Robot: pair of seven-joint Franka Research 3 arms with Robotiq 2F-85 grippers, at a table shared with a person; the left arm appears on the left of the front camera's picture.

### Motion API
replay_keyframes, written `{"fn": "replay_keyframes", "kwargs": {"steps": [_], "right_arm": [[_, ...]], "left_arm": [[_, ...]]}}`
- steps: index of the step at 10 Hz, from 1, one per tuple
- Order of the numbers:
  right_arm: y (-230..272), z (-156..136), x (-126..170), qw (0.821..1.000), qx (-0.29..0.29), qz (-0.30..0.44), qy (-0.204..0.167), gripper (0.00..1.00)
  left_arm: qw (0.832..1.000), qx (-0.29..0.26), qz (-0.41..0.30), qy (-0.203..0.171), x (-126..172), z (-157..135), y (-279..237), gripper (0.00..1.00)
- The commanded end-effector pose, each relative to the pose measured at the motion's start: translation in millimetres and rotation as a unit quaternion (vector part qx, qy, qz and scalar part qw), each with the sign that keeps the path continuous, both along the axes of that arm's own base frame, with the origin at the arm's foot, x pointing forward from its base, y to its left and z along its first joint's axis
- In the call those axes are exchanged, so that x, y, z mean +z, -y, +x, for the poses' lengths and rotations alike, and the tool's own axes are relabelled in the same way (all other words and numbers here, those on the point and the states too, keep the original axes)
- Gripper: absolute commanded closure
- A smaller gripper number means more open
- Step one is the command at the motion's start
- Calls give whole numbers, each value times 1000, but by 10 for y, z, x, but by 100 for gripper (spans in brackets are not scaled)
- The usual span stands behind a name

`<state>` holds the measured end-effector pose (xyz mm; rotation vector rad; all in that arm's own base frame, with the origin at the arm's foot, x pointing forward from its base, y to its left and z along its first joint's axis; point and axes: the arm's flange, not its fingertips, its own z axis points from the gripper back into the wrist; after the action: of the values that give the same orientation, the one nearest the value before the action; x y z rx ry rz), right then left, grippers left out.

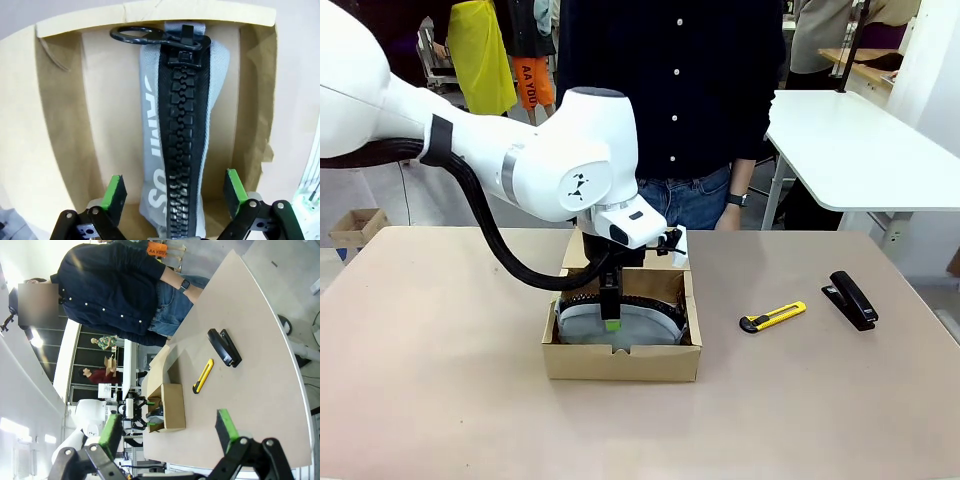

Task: Pack the items into the box.
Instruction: Pick up the item specified by the human and place it in the Mailer Box.

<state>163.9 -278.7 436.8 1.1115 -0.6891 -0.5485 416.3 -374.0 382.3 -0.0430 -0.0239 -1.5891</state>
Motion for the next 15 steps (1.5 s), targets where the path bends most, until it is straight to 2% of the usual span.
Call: {"fn": "replay_keyframes", "kwargs": {"steps": [1, 2, 4, 5, 7, 8, 9, 10, 11, 12, 13, 14, 15], "right_arm": [[11, 32, 22, 1000, -2, -2, 18, 0], [11, 32, 22, 1000, -2, -2, 18, 0], [11, 32, 22, 1000, -2, -2, 18, 0], [11, 32, 22, 1000, -2, -2, 18, 0], [11, 32, 22, 1000, -2, -2, 18, 0], [11, 32, 22, 1000, -2, -2, 18, 0], [11, 32, 22, 1000, -2, -2, 18, 0], [11, 32, 22, 1000, -2, -2, 18, 0], [11, 32, 22, 1000, -2, -2, 18, 0], [11, 32, 22, 1000, -2, -2, 18, 0], [11, 32, 22, 1000, -2, -2, 18, 0], [11, 32, 22, 1000, -2, -2, 18, 0], [11, 32, 22, 1000, -2, -2, 18, 0]], "left_arm": [[999, 0, -2, 37, 232, -148, -170, 0], [998, -4, -15, 53, 530, -222, -310, 0], [995, -20, -78, 66, 1333, -428, -823, 0], [994, 8, -82, 75, 1607, -512, -1124, 0], [990, 98, -100, 30, 1833, -614, -1930, 0], [981, 141, -136, -20, 1825, -699, -2354, 0], [960, 149, -235, -40, 1782, -864, -2853, 0], [920, 213, -322, -69, 1729, -1021, -3289, 0], [857, 288, -413, -110, 1641, -1192, -3740, 0], [806, 326, -480, -117, 1474, -1409, -4160, 0], [744, 355, -550, -132, 1168, -1632, -4600, 0], [694, 361, -606, -146, 852, -1803, -4943, 0], [627, 392, -654, -159, 526, -1955, -5245, 0]]}}
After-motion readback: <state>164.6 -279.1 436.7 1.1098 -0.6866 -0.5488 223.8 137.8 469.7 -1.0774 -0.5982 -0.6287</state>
